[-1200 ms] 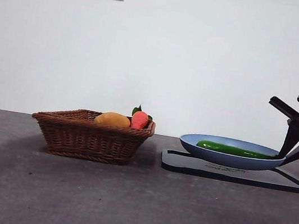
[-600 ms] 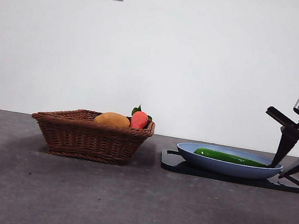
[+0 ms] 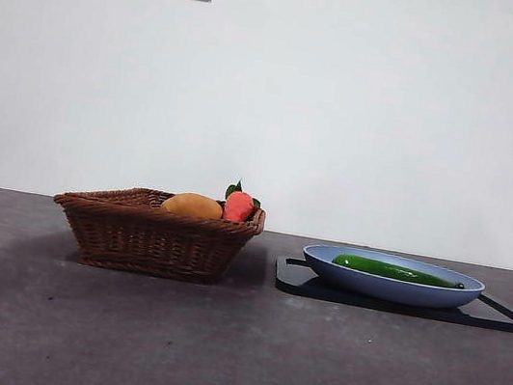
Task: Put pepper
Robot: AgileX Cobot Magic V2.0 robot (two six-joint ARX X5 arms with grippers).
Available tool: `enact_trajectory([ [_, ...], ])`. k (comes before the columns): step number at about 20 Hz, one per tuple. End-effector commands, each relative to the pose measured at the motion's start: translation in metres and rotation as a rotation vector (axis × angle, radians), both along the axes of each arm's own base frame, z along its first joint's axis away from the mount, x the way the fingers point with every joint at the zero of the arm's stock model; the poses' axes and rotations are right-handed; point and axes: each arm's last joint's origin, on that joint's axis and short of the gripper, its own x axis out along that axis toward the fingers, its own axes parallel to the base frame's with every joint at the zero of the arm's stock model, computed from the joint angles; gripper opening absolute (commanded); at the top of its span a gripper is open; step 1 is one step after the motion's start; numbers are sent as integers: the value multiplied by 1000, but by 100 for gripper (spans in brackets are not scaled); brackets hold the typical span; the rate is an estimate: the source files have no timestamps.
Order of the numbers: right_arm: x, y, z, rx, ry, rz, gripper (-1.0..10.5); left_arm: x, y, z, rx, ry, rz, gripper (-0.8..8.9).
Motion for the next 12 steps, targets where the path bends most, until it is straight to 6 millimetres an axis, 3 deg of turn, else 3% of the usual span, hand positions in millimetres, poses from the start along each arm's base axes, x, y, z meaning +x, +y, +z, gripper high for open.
enact_trajectory([
  [1,-40,13,37,-44,-85,105,182,-1,0,3,21,-22,13,258],
  [4,-97,29,70,-56,-171,193,181,-1,0,2,40,-22,21,258],
  [7,-152,40,87,-52,-212,280,179,-1,1,2,46,-25,33,257],
  [10,-189,43,89,-48,-182,350,170,-1,1,1,48,-22,33,256],
  [12,-201,43,89,-52,-165,383,99,-1,1,1,53,-18,33,185],
])
